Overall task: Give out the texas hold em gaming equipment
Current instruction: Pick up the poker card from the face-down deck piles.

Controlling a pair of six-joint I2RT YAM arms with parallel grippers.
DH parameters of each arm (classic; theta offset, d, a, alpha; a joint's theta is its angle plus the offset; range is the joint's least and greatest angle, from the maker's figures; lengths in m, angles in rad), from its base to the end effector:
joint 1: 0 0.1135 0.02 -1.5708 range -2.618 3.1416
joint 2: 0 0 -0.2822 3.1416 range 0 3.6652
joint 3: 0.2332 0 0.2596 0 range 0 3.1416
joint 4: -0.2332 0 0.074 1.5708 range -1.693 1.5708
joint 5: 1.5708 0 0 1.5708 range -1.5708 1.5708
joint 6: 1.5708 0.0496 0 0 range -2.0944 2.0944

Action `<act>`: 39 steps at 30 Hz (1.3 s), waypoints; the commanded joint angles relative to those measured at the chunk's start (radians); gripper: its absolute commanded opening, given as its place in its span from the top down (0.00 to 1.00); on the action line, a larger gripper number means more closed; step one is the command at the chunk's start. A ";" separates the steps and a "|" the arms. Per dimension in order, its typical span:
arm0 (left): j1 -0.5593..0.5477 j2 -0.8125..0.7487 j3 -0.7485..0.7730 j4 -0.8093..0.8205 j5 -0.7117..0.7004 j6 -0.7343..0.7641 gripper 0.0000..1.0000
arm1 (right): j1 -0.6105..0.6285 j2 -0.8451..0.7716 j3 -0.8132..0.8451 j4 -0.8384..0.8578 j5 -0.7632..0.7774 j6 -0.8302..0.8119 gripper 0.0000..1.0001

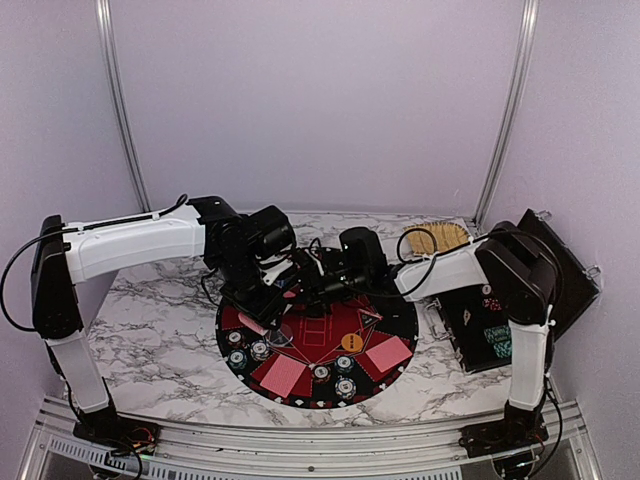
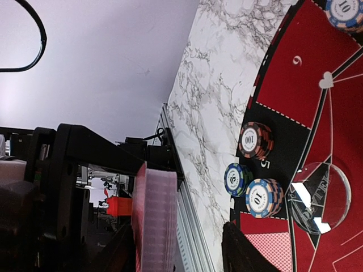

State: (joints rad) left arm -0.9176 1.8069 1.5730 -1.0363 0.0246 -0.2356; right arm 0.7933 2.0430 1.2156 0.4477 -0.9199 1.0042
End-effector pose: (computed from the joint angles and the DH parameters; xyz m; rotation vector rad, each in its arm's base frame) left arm 0.2313 -0.3043 0.2696 0.9719 2.7226 -0.2685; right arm 0.2946 0.3556 0.1809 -0.5242 2.3618 1.9236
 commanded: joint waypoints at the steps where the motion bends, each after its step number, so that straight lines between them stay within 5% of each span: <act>1: -0.005 -0.032 -0.001 -0.014 -0.005 -0.001 0.64 | -0.017 -0.023 0.003 -0.071 0.044 -0.036 0.49; 23: -0.003 -0.021 -0.009 -0.014 -0.003 0.004 0.63 | -0.050 -0.118 -0.035 -0.040 0.041 -0.020 0.48; 39: 0.001 -0.007 -0.011 -0.014 0.001 0.005 0.63 | -0.052 -0.148 -0.063 -0.011 0.033 -0.004 0.68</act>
State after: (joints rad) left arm -0.9173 1.8069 1.5620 -1.0370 0.0250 -0.2352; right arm 0.7372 1.9442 1.1511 0.4072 -0.8841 0.9977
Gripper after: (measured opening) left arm 0.668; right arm 0.338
